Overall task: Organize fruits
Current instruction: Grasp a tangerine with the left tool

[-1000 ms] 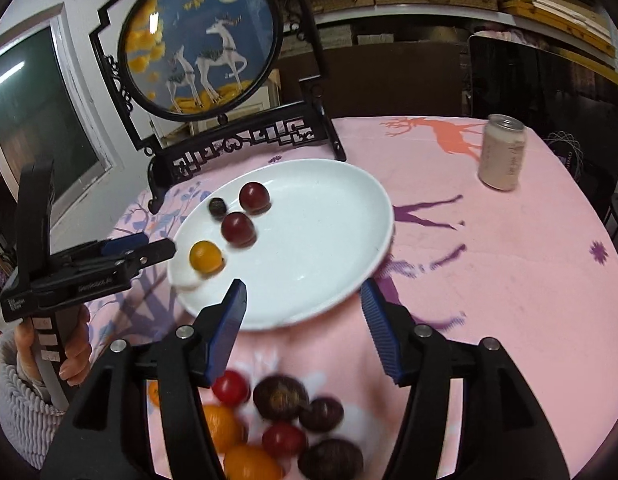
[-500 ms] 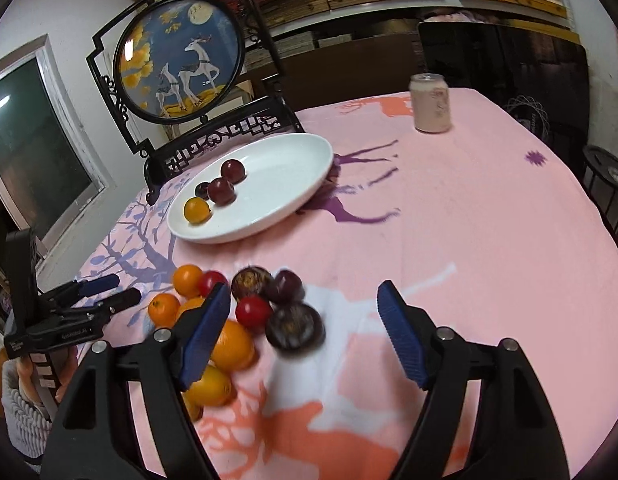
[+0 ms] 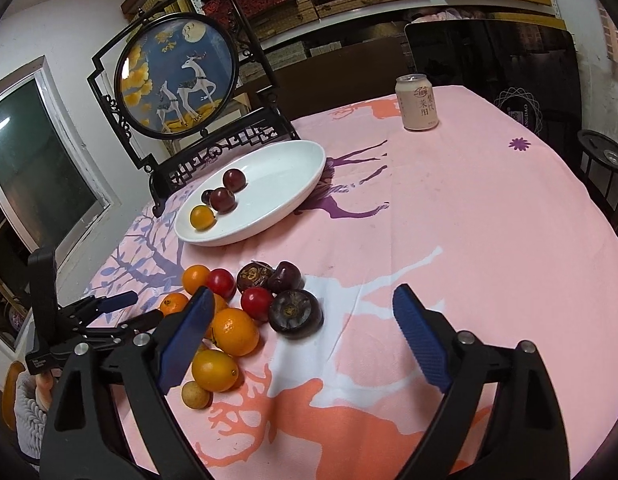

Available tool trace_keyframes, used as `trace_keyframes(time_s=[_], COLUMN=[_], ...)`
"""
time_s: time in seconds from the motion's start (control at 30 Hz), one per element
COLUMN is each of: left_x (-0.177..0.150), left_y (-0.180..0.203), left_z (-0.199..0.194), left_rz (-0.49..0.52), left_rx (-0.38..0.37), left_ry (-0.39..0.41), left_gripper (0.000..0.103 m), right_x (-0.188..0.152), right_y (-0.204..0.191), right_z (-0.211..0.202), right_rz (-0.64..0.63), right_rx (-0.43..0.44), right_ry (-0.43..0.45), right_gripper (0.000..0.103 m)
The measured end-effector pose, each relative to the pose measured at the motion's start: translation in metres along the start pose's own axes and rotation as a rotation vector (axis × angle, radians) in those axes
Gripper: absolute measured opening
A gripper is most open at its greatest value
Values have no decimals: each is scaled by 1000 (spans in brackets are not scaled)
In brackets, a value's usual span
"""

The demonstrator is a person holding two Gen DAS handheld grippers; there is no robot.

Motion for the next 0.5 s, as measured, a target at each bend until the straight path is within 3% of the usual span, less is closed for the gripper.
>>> trace_keyframes(time_s=[0.33,0.5], left_x=[1,-2], left_y=[18,33], left_z=[12,23], left_rz=[52,109], left_rx=[-43,-57], left_ry=[-19,-44], left_gripper=[81,59], right_x=[-2,-3], right_y=[-1,1], right_z=[1,2], right_rz=[-1,2], right_rx=[-1,-13], right_ry=[-5,-13], right_gripper=[91,91])
Point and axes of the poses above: each gripper's, at about its wrist camera, not at the fingertips, and z roughly the way its jaws point, y to its right, x to its top, the point moved 10 cm from there along z, roughly the way its jaws point, and after that the axes turned 4 degrees about -y, right-handed, at the moved point
